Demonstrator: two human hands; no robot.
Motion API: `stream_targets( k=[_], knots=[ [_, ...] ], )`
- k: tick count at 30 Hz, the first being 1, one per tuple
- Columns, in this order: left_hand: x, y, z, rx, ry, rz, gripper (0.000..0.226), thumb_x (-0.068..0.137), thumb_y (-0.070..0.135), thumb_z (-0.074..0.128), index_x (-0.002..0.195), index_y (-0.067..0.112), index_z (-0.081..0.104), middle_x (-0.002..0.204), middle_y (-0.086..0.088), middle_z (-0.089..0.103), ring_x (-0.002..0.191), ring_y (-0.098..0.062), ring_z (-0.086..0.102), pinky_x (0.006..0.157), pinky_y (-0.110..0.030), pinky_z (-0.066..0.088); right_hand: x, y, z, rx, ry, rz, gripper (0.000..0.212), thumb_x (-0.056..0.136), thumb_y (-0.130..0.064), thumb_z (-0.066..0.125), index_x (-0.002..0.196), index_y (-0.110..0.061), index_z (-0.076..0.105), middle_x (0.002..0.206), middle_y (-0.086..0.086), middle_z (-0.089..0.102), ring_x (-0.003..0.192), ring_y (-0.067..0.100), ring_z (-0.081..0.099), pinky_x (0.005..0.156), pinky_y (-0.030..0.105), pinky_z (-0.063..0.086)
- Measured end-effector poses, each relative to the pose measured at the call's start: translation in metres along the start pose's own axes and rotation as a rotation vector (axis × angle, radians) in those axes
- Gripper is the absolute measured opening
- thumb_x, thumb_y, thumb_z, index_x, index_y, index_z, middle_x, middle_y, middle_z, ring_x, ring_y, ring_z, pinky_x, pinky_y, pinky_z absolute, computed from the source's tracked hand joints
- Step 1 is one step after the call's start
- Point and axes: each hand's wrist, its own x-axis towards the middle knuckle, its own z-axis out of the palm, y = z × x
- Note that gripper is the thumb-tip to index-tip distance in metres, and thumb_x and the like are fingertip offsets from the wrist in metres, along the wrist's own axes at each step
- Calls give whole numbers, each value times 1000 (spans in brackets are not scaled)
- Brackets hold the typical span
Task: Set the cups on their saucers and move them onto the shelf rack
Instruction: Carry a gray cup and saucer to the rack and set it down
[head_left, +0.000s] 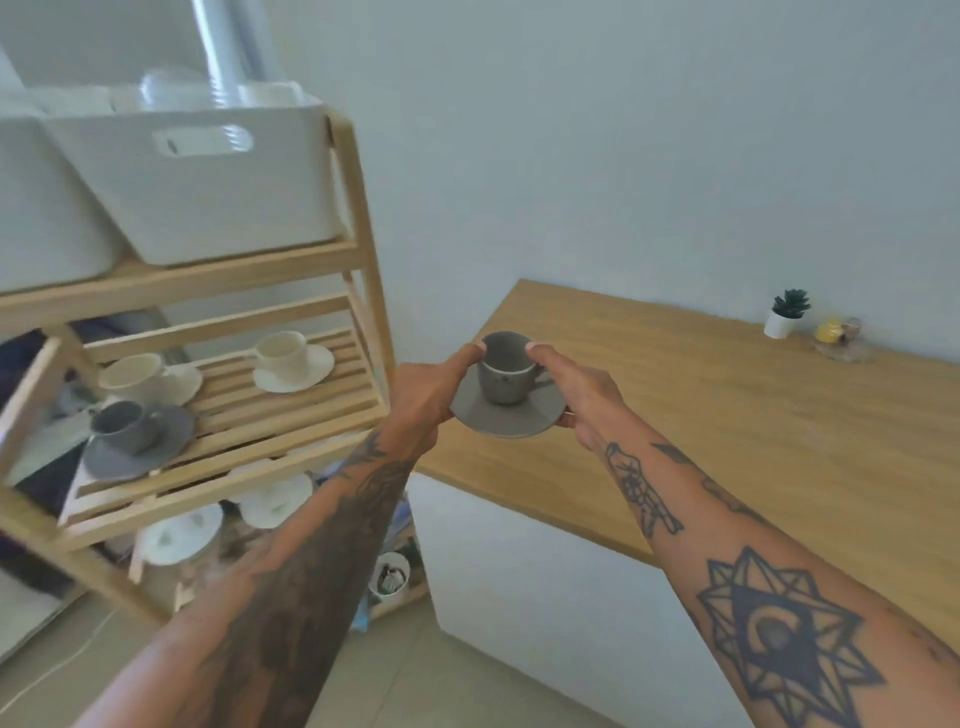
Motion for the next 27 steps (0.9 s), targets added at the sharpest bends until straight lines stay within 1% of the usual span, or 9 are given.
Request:
stream_targets(
  k=[2,5,7,9,12,14,19,22,27],
  knots=[
    [-3,-6,-48,-9,73,-6,54,65,49,90,92,6,74,102,-14,79,94,-28,77,84,-45,65,-13,3,42,-19,-76,-4,38,75,-52,83,83,-16,73,114,13,77,104,33,75,97,51,61],
    [-6,-19,-113,-38,184,2,49,63,49,90,89,12,73,101,-12,79,93,-28,77,85,-45,65,-31,10,102,-40,-176,-6,53,74,-53,85,104,-11,76,121,14,74,107,34,73,96,52,62],
    [-6,-27,-150,-42,239,-9,55,62,51,90,95,10,75,101,-12,80,91,-26,77,79,-38,65,-41,16,137,-56,-240,0,63,74,-54,84,115,-7,74,124,14,71,109,34,71,96,52,62],
    [-5,-34,-180,-45,286,-34,63,60,54,90,99,6,75,103,-13,79,92,-27,76,79,-38,65,-47,23,167,-70,-291,5,66,75,-54,84,119,-6,71,127,15,70,112,34,70,98,52,61],
    [2,-44,-213,-66,338,-58,66,57,54,90,97,5,74,106,-14,78,96,-30,75,89,-47,63,-47,29,205,-108,-344,6,50,75,-53,84,100,-12,71,128,14,70,112,33,69,100,52,60],
    [13,-51,-228,-64,361,-68,69,57,55,89,101,4,74,107,-15,77,96,-31,75,89,-48,63,-41,33,227,-128,-367,17,42,74,-53,84,90,-18,69,127,13,70,111,32,69,100,51,59],
    [66,-76,-250,-76,368,-107,75,64,51,90,113,0,69,111,-15,75,97,-31,74,88,-46,63,-1,53,273,-186,-394,24,49,74,-57,82,100,-18,70,128,10,68,113,29,66,102,50,58],
    [105,-91,-252,-63,361,-135,73,69,50,89,118,1,66,111,-14,73,96,-31,73,85,-43,64,34,64,296,-216,-371,22,41,74,-58,81,87,-21,68,120,8,71,106,27,68,98,49,60],
    [167,-104,-248,-52,354,-149,67,70,51,88,115,5,71,110,-11,73,96,-28,72,81,-40,64,90,74,327,-246,-346,15,38,76,-60,79,83,-24,67,117,6,71,110,28,66,104,48,55]
  ],
)
